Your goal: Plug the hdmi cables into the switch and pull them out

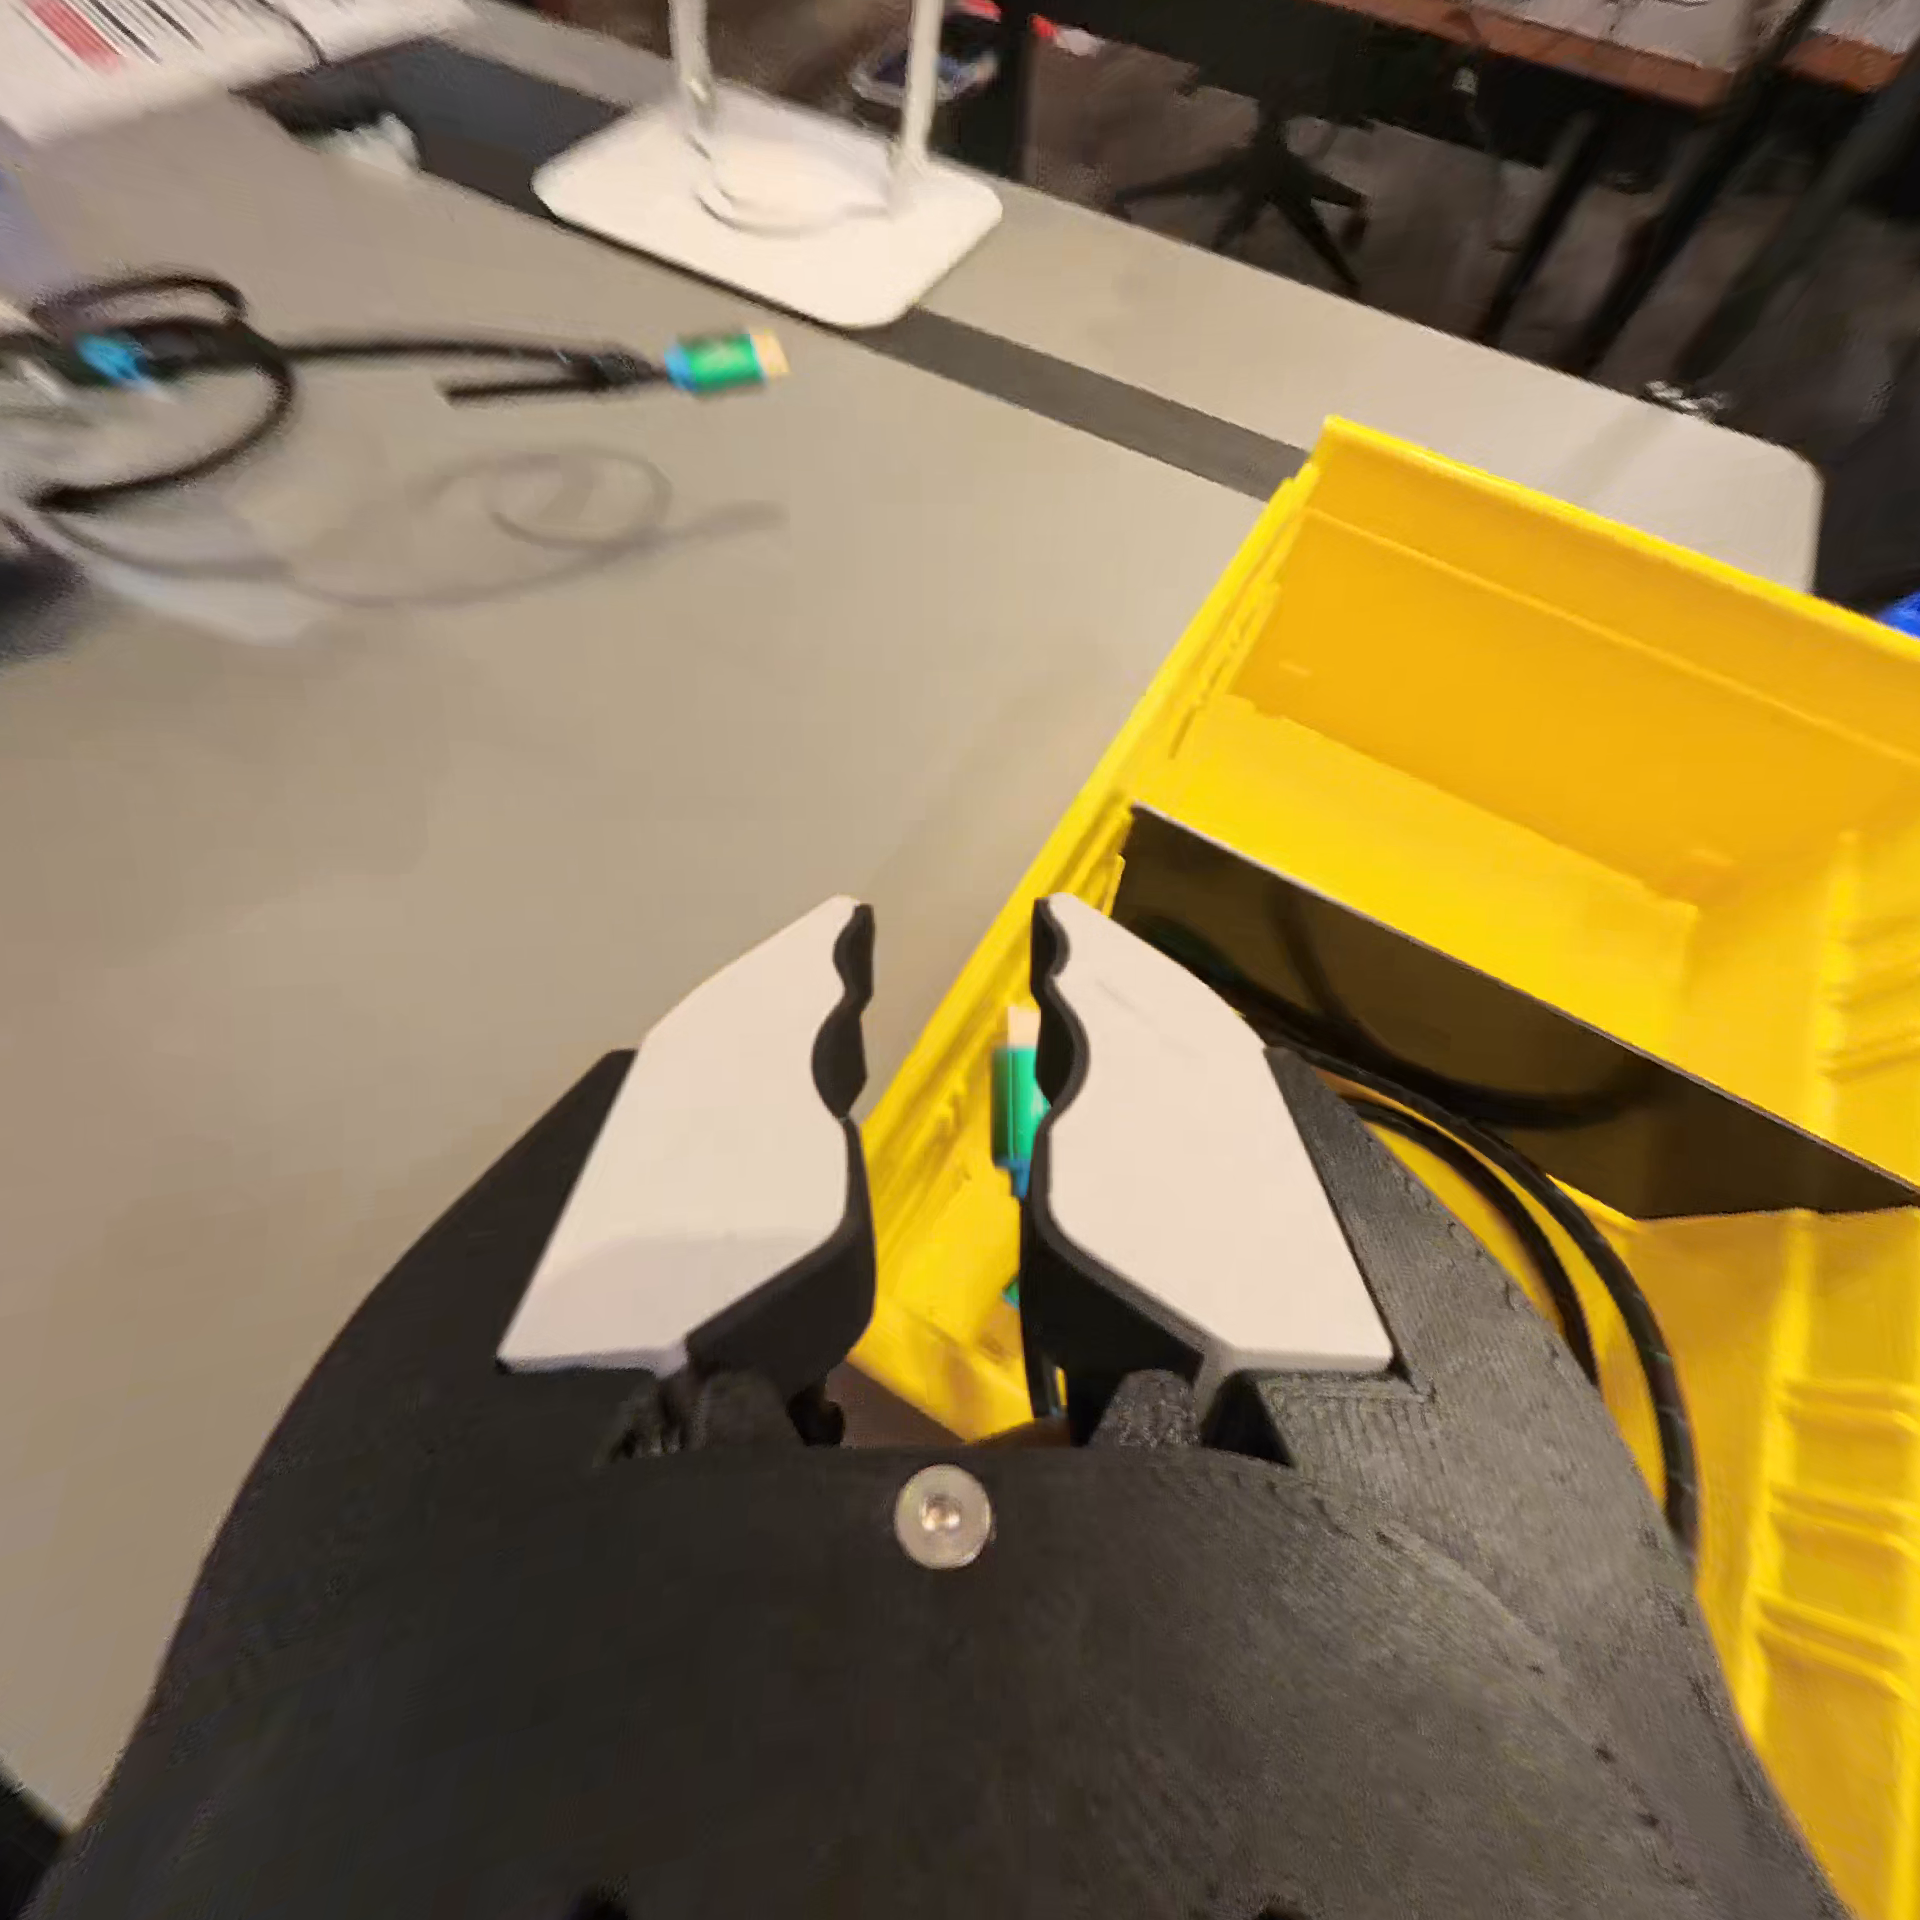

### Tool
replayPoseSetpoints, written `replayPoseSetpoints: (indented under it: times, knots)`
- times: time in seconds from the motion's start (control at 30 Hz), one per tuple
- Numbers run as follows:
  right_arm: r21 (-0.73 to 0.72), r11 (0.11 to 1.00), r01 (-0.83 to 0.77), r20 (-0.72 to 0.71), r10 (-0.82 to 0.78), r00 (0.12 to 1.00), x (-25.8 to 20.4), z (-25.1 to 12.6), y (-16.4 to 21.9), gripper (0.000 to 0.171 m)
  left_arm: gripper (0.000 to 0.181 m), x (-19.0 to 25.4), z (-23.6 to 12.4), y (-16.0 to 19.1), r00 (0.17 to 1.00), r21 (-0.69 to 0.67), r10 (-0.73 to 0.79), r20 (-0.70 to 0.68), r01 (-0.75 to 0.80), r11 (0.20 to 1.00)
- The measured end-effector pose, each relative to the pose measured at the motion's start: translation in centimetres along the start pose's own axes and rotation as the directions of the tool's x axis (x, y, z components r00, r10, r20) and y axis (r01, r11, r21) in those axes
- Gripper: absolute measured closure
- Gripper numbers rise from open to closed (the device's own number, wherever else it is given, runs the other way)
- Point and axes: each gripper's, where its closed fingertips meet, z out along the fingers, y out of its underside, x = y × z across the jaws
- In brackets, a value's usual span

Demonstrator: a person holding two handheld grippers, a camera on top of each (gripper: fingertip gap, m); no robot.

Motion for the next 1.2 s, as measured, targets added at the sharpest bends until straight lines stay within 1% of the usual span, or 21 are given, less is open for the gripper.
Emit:
replayPoseSetpoints:
  times: [0.03,0.07,0.1,0.17,0.23,0.33,0.43,0.5,0.6,0.67,0.77,0.8,0.83,0.9,0.93,1.03,1.13,1.2]
  knots:
    - [0.021,0.999,-0.025,0.033,0.025,0.999,-0.1,-0.3,-0.6,0.139,0.158,0.2,0.0,-0.1,1.0,0.001,0.009,-0.008,-0.009,1.0]
    - [0.035,0.999,-0.026,0.032,0.025,0.999,0.0,-0.7,-1.2,0.138,0.158,0.4,0.0,-0.2,1.0,0.002,0.017,-0.015,-0.017,1.0]
    - [0.045,0.999,-0.001,0.011,0.001,1.0,0.2,-1.2,-1.8,0.137,0.158,0.6,0.1,-0.3,0.999,0.005,0.025,-0.022,-0.025,1.0]
    - [0.054,0.993,0.103,-0.027,-0.101,0.994,-0.5,-1.6,-3.0,0.137,0.158,1.0,0.1,-0.5,0.998,0.014,0.053,-0.036,-0.052,0.999]
    - [0.062,0.972,0.225,-0.016,-0.225,0.974,-3.0,-1.1,-4.1,0.137,0.158,1.5,0.2,-0.8,0.995,0.023,0.084,-0.05,-0.083,0.996]
    - [0.076,0.912,0.404,0.051,-0.408,0.911,-8.7,2.2,-4.5,0.138,0.158,2.3,0.3,-1.2,0.987,0.039,0.143,-0.068,-0.14,0.989]
    - [0.105,0.809,0.578,0.113,-0.588,0.801,-15.0,7.3,-3.6,0.137,0.158,3.1,0.2,-1.6,0.98,0.054,0.182,-0.085,-0.178,0.983]
    - [0.142,0.718,0.682,0.111,-0.696,0.709,-19.0,10.5,-3.0,0.134,0.158,3.5,0.1,-1.8,0.974,0.061,0.207,-0.094,-0.202,0.977]
    - [0.212,0.538,0.816,-0.027,-0.831,0.555,-23.1,13.9,-4.0,0.131,0.158,4.1,0.0,-2.1,0.964,0.068,0.245,-0.102,-0.239,0.969]
    - [0.214,0.427,0.879,-0.111,-0.883,0.456,-24.8,15.5,-4.5,0.131,0.158,4.4,-0.1,-2.2,0.957,0.074,0.268,-0.106,-0.261,0.962]
    - [0.159,0.344,0.925,-0.153,-0.917,0.367,-25.8,17.5,-4.2,0.131,0.158,4.8,-0.1,-2.4,0.951,0.086,0.286,-0.114,-0.278,0.957]
    - [0.154,0.333,0.93,-0.162,-0.92,0.356,-26.1,17.9,-4.1,0.132,0.158,4.8,-0.1,-2.5,0.95,0.091,0.289,-0.118,-0.28,0.956]
    - [0.154,0.331,0.931,-0.17,-0.919,0.355,-26.3,18.2,-4.1,0.137,0.158,4.9,-0.1,-2.6,0.948,0.098,0.293,-0.122,-0.283,0.954]
    - [0.142,0.326,0.935,-0.195,-0.916,0.349,-26.4,18.6,-4.0,0.154,0.158,5.1,-0.1,-2.8,0.948,0.112,0.29,-0.132,-0.277,0.954]
    - [0.133,0.316,0.939,-0.221,-0.915,0.339,-26.2,18.6,-4.0,0.157,0.158,5.3,-0.1,-2.9,0.948,0.117,0.285,-0.141,-0.27,0.956]
    - [0.124,0.302,0.945,-0.241,-0.915,0.324,-25.9,18.8,-3.8,0.158,0.157,5.5,0.3,-2.8,0.947,0.112,0.282,-0.154,-0.267,0.957]
    - [0.12,0.31,0.943,-0.229,-0.916,0.33,-25.6,19.1,-3.6,0.158,0.148,5.7,1.0,-1.9,0.945,0.038,0.271,-0.185,-0.269,0.962]
    - [0.139,0.313,0.94,-0.224,-0.914,0.338,-25.6,19.1,-3.6,0.158,0.146,5.8,1.1,-1.7,0.947,0.02,0.251,-0.203,-0.252,0.968]
